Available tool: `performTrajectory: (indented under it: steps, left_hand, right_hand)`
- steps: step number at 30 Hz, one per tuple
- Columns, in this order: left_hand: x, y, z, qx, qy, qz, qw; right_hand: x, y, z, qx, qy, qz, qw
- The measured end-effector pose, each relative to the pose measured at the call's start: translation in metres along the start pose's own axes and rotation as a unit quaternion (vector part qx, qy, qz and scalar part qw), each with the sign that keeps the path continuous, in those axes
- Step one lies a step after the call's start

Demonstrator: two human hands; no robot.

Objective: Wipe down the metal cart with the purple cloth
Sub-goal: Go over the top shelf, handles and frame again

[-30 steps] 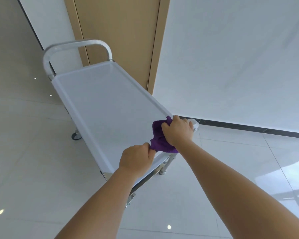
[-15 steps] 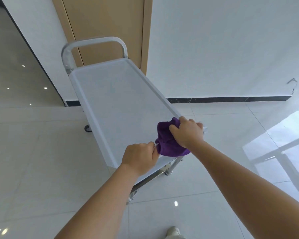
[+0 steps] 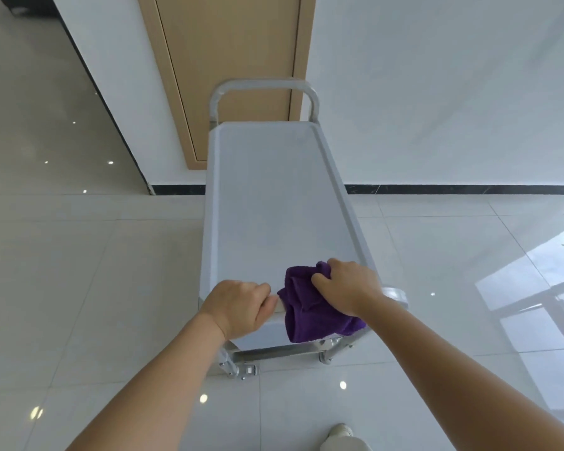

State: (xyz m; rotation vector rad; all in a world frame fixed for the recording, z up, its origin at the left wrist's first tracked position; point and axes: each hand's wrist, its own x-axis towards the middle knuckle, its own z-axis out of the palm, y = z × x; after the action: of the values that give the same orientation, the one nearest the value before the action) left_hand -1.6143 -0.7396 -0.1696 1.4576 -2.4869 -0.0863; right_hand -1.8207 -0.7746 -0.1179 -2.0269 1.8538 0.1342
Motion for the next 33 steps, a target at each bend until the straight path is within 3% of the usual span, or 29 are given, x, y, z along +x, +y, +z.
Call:
performTrajectory:
  steps: [7, 12, 17, 20, 24, 28, 33]
  left_hand:
    - [-0.011, -0.039, -0.013, 0.051, 0.019, -0.023, 0.998]
    - [-0.016, -0.044, -0.012, -0.044, 0.074, -0.188, 0.978]
    - [-0.023, -0.034, -0.028, -0.280, 0.207, -0.351, 0.869]
    - [-0.039, -0.020, -0.030, -0.303, 0.265, -0.364, 0.840]
    - [-0.060, 0.001, -0.016, -0.330, 0.241, -0.442, 0.798]
    - [-0.068, 0.019, -0.002, -0.326, 0.224, -0.459, 0.795]
    - [-0.047, 0.038, 0.009, -0.276, 0.190, -0.344, 0.877]
  right_hand:
    - [-0.018, -0.040, 0.033, 0.196, 0.082, 0.000, 0.977]
    - [-0.014, -0.077, 0.045, 0.256, 0.118, 0.040, 0.958]
    - [-0.006, -0.124, 0.043, 0.354, 0.120, 0.077, 0.924]
    - [0.005, -0.154, 0.042, 0.445, 0.107, 0.082, 0.886]
    - [0.027, -0.194, 0.022, 0.603, 0.009, 0.085, 0.793]
    - [0.039, -0.202, 0.000, 0.679, -0.044, 0.095, 0.726]
    - [0.050, -0.157, -0.007, 0.690, -0.027, 0.131, 0.711]
